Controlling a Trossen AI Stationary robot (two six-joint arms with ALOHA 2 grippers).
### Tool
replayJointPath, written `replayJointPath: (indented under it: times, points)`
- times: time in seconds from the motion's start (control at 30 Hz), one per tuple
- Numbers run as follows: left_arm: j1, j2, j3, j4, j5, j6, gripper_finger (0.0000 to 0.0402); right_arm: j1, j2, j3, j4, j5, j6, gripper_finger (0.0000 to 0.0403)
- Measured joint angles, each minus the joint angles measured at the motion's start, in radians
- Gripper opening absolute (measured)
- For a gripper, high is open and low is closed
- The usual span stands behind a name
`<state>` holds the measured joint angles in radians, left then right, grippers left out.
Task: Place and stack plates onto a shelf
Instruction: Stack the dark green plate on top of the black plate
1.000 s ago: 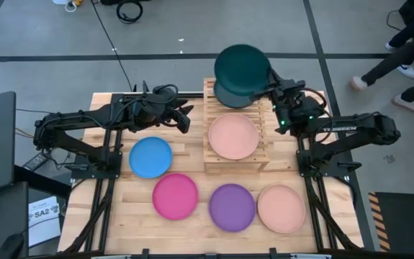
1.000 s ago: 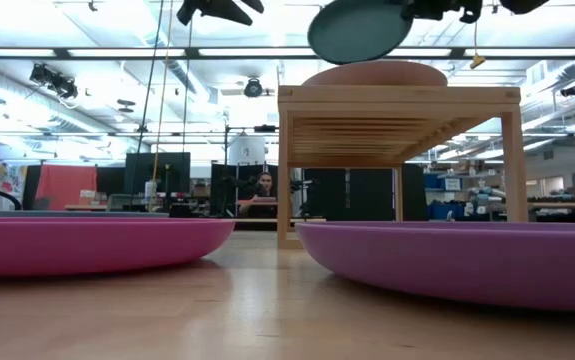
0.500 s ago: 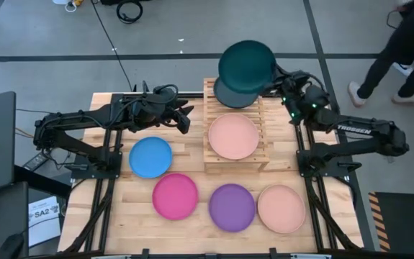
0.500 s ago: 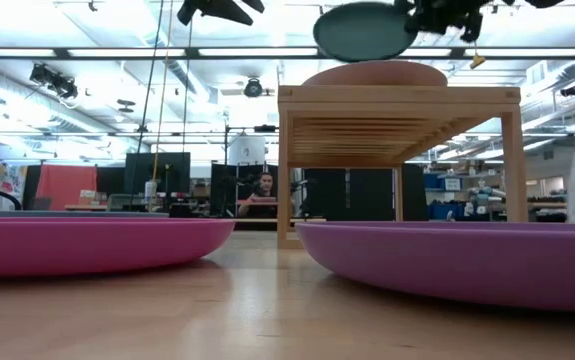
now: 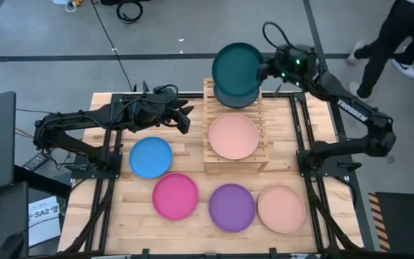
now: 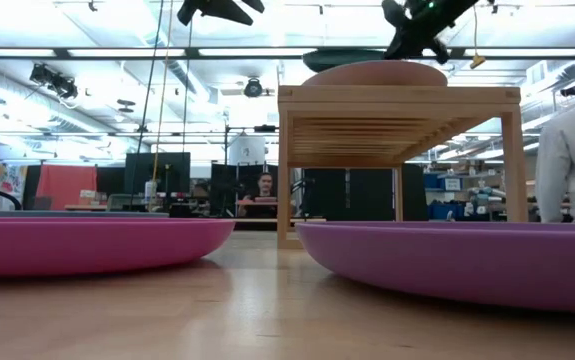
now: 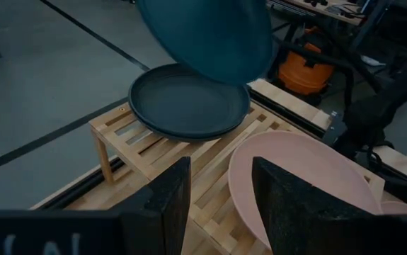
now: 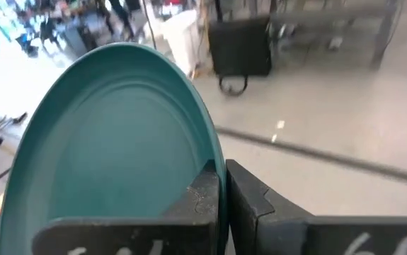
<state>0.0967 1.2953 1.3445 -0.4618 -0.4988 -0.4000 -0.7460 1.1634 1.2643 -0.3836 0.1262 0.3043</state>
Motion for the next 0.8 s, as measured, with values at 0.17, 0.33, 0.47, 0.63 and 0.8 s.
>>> replayJointPath:
  times: [0.17,0.33,0.47,0.63,0.8]
  points:
    - [0.000,0.000,0.000,-0.001,0.000,0.000,0.0158,-0.084,0.076,0.053,-0.080,-0.148,0.018,0.0018]
    - [0.000,0.000,0.000,-0.015,0.000,0.000,0.0158,-0.140,0.136,0.054,-0.110,-0.243,0.019,0.0018]
    - [0.000,0.000,0.000,-0.045,0.000,0.000,0.0158,-0.173,0.169,0.054,-0.120,-0.284,0.019,0.0018]
    - [0.000,0.000,0.000,-0.058,0.000,-0.001,0.0158,-0.197,0.196,0.054,-0.149,-0.335,0.017,0.0018]
    - [0.000,0.000,0.000,-0.057,0.000,-0.001,0.0158,-0.201,0.226,0.053,-0.169,-0.339,0.010,0.0018]
